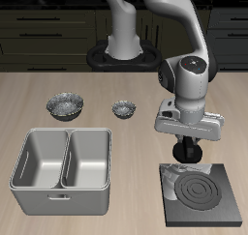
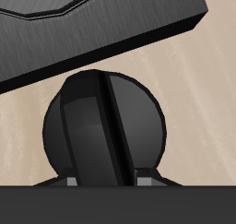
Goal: Turn off the stove and place the smallest bowl in the left side of the drainer and the medium bowl in the right side
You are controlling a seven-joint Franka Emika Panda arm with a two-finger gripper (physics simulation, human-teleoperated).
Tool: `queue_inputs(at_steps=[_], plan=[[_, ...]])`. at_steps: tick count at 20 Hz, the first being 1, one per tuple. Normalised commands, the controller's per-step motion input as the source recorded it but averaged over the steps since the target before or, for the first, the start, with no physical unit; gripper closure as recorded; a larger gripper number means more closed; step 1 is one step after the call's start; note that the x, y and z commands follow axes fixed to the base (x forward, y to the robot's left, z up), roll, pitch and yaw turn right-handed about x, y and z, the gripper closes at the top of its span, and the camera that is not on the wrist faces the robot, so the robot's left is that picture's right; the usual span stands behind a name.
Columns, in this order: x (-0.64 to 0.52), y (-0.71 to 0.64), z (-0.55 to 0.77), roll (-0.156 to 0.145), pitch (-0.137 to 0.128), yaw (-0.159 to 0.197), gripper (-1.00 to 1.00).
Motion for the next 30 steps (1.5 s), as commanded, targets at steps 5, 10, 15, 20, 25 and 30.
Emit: queue_inputs(at_steps=[5, 10, 15, 20, 25, 30], plan=[[-0.03, 0.01, 0.09, 0.026, 0.005, -0.040, -1.00], [-0.11, 0.03, 0.17, 0.040, -0.040, 0.026, -1.00], [-0.17, 0.01, 0.15, 0.029, -0.047, 0.056, -1.00], [-0.21, -0.11, 0.21, -0.022, -0.098, 0.145, -1.00], [-0.15, -0.18, 0.16, -0.036, -0.036, 0.167, -1.00], [-0.26, -0.23, 0.23, -0.048, -0.049, 0.192, -1.00]])
